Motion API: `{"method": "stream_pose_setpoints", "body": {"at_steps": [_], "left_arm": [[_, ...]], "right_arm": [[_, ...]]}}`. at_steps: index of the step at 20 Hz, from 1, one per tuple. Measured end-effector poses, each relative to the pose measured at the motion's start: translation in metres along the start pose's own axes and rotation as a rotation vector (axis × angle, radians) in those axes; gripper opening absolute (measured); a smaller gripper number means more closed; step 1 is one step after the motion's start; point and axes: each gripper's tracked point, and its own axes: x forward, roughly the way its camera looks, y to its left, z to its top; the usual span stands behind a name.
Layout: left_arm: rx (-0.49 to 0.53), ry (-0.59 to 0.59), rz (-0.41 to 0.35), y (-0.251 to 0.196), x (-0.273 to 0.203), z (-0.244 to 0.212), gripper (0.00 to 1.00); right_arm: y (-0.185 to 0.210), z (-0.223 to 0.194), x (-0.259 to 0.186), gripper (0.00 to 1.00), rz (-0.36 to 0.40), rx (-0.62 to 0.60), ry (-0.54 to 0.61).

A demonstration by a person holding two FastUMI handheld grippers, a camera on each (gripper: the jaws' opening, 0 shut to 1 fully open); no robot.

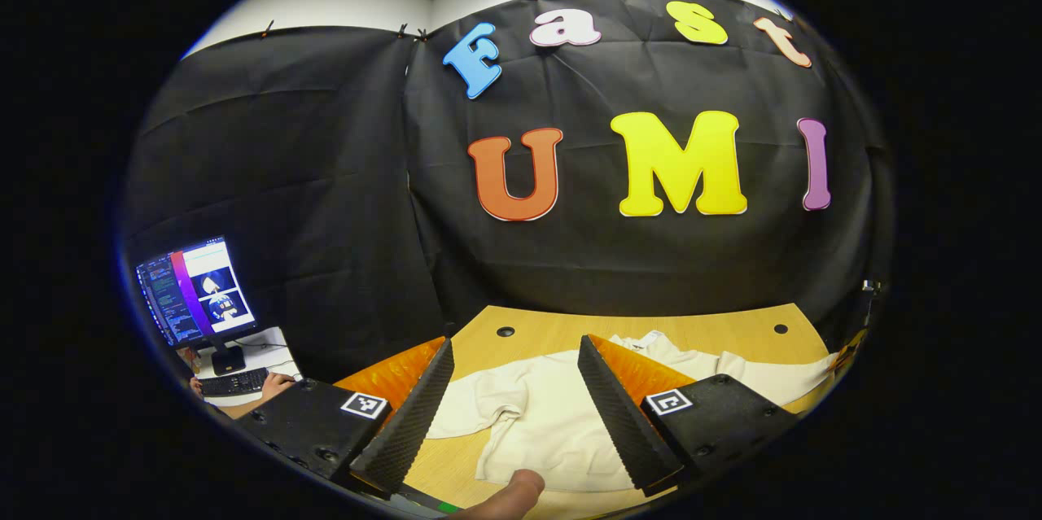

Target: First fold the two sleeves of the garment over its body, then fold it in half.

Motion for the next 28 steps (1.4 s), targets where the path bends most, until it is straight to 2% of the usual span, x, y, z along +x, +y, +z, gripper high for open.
{"method": "stream_pose_setpoints", "body": {"at_steps": [4, 5, 7, 8, 9, 13, 22, 28], "left_arm": [[-0.014, -0.002, -0.041, 0.010, 0.009, -0.006, 0.99], [-0.015, 0.002, -0.061, 0.011, 0.010, -0.010, 0.99], [-0.016, 0.008, -0.088, 0.017, 0.015, -0.017, 0.99], [-0.017, 0.011, -0.100, 0.021, 0.016, -0.020, 0.99], [-0.023, 0.011, -0.109, 0.025, 0.018, -0.023, 0.99], [-0.031, 0.014, -0.134, 0.047, 0.032, -0.034, 0.99], [0.013, 0.023, -0.191, 0.097, 0.057, -0.071, 0.99], [-0.026, 0.057, -0.165, 0.128, 0.075, -0.093, 0.99]], "right_arm": [[0.037, 0.020, -0.045, 0.19, 0.030, -0.022, -0.052], [0.050, 0.025, -0.058, 0.17, 0.043, -0.030, -0.066], [0.080, 0.032, -0.080, 0.19, 0.062, -0.056, -0.092], [0.100, 0.032, -0.092, 0.18, 0.084, -0.064, -0.094], [0.121, 0.032, -0.102, 0.07, 0.108, -0.076, -0.095], [0.200, 0.025, -0.138, 0.06, 0.139, -0.210, -0.144], [0.426, -0.066, -0.170, 0.07, 0.271, -0.462, -0.104], [0.557, -0.136, -0.181, 0.07, 0.374, -0.603, -0.061]]}}
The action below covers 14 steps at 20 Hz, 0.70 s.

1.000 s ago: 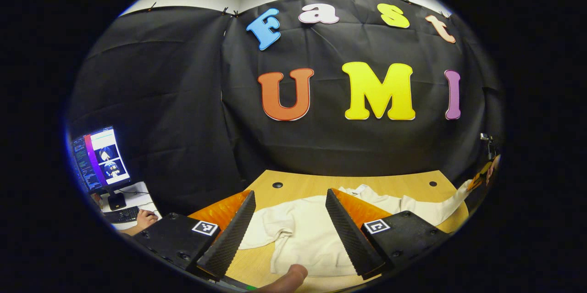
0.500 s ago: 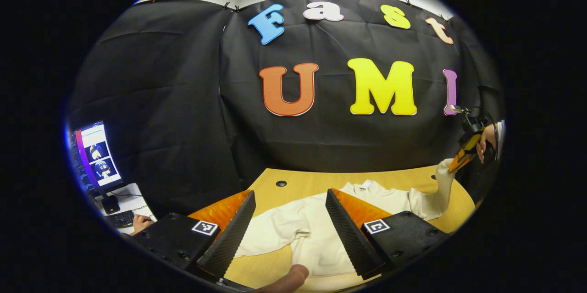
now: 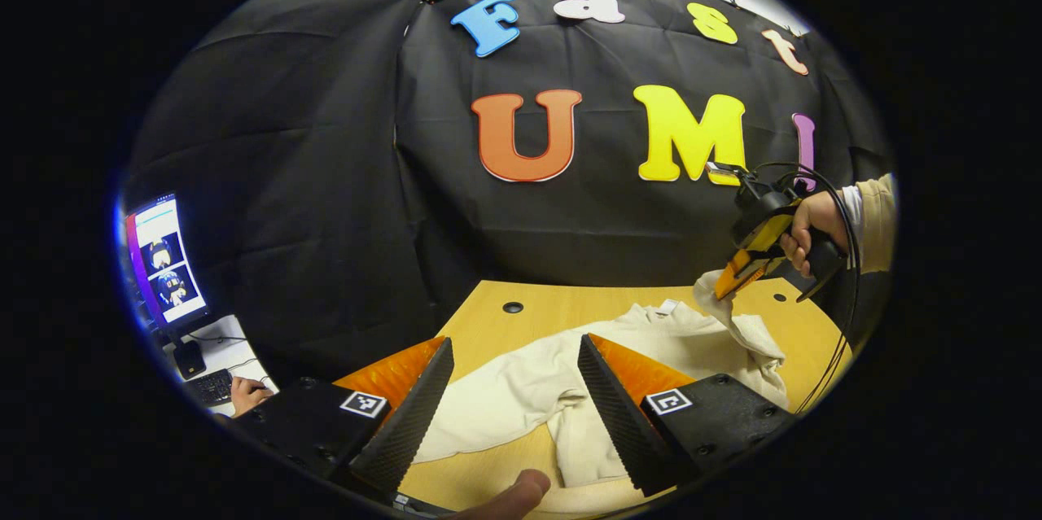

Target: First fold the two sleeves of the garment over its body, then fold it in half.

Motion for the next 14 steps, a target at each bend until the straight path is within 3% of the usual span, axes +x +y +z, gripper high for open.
{"method": "stream_pose_setpoints", "body": {"at_steps": [5, 14], "left_arm": [[-0.010, 0.021, 0.021, 0.024, 0.003, -0.018, 1.00], [0.067, 0.053, 0.124, 0.065, -0.001, -0.047, 0.99]], "right_arm": [[0.106, -0.007, 0.047, 0.07, 0.121, -0.032, 0.040], [0.166, -0.044, 0.117, 0.09, 0.092, -0.193, 0.113]]}}
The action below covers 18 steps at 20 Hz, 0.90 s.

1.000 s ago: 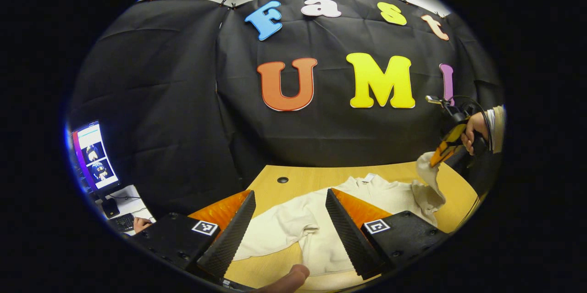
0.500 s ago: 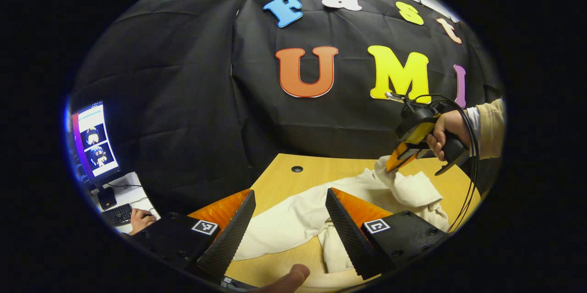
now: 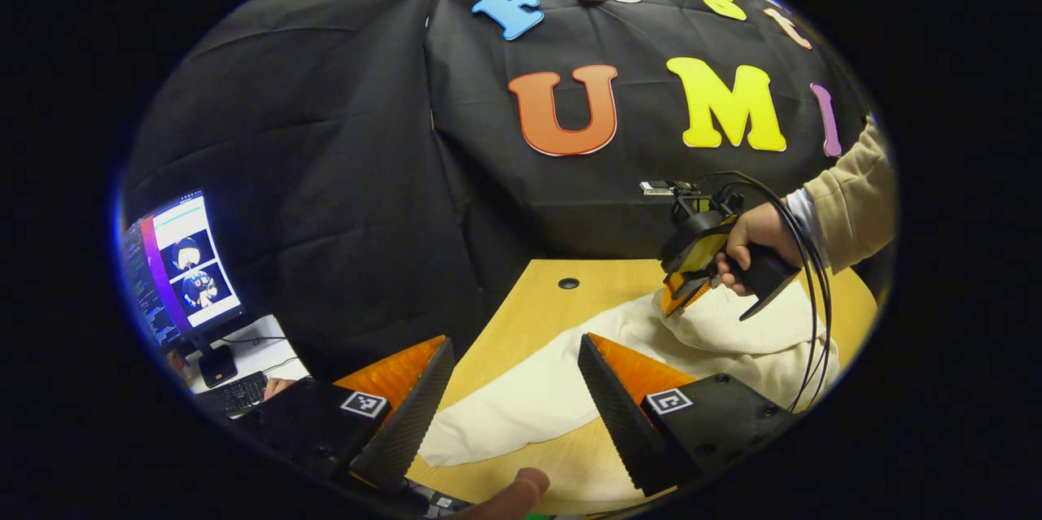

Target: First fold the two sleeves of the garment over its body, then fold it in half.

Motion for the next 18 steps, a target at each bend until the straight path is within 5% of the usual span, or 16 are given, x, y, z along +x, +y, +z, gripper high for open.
{"method": "stream_pose_setpoints", "body": {"at_steps": [5, 6, 7, 12, 18], "left_arm": [[-0.031, 0.039, 0.018, 0.008, -0.005, -0.014, 0.99], [-0.030, 0.050, 0.032, 0.011, -0.003, -0.018, 0.99], [-0.027, 0.062, 0.047, 0.014, -0.001, -0.022, 0.99], [-0.075, 0.124, 0.092, 0.027, 0.011, -0.044, 0.99], [-0.156, 0.245, 0.198, 0.050, 0.032, -0.086, 0.99]], "right_arm": [[0.026, 0.010, -0.010, 0.43, 0.080, 0.028, -0.051], [0.028, 0.010, -0.015, 0.53, 0.087, 0.030, -0.051], [0.026, 0.010, -0.022, 0.76, 0.084, 0.024, -0.054], [-0.005, 0.011, -0.072, 0.94, 0.063, -0.006, -0.125], [-0.050, -0.031, -0.118, 0.94, 0.206, 0.153, -0.185]]}}
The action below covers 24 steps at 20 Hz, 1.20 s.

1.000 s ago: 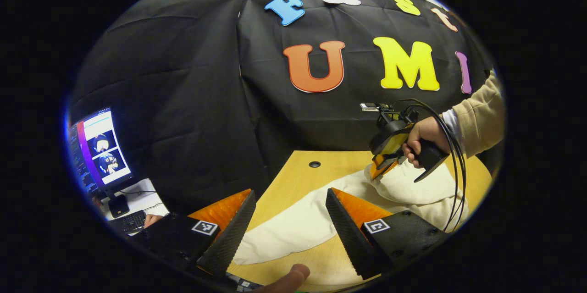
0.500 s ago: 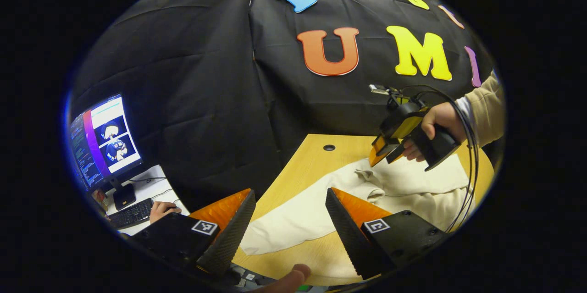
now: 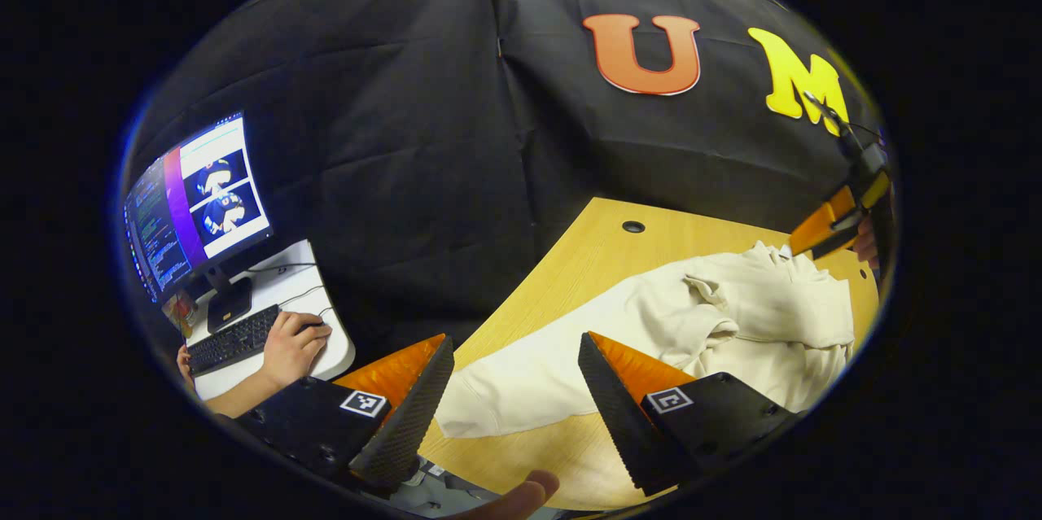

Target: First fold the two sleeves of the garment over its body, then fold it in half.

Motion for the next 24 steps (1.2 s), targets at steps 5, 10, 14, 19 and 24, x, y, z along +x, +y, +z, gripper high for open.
{"method": "stream_pose_setpoints", "body": {"at_steps": [5, 10, 14, 19, 24], "left_arm": [[-0.057, 0.081, 0.082, 0.028, 0.018, -0.030, 1.00], [-0.115, 0.199, 0.185, 0.060, 0.035, -0.067, 0.99], [-0.181, 0.317, 0.238, 0.064, 0.046, -0.097, 1.00], [-0.375, 0.440, 0.244, 0.060, 0.058, -0.121, 0.84], [-0.455, 0.528, 0.264, 0.066, 0.068, -0.128, 0.82]], "right_arm": [[-0.058, -0.073, -0.039, 0.96, 0.019, 0.049, 0.075], [-0.094, -0.140, -0.087, 0.96, -0.044, 0.071, 0.101], [-0.095, -0.183, -0.120, 0.96, -0.058, 0.053, 0.140], [-0.100, -0.189, -0.132, 0.92, -0.100, 0.009, 0.129], [-0.109, -0.187, -0.141, 0.96, -0.119, 0.062, 0.110]]}}
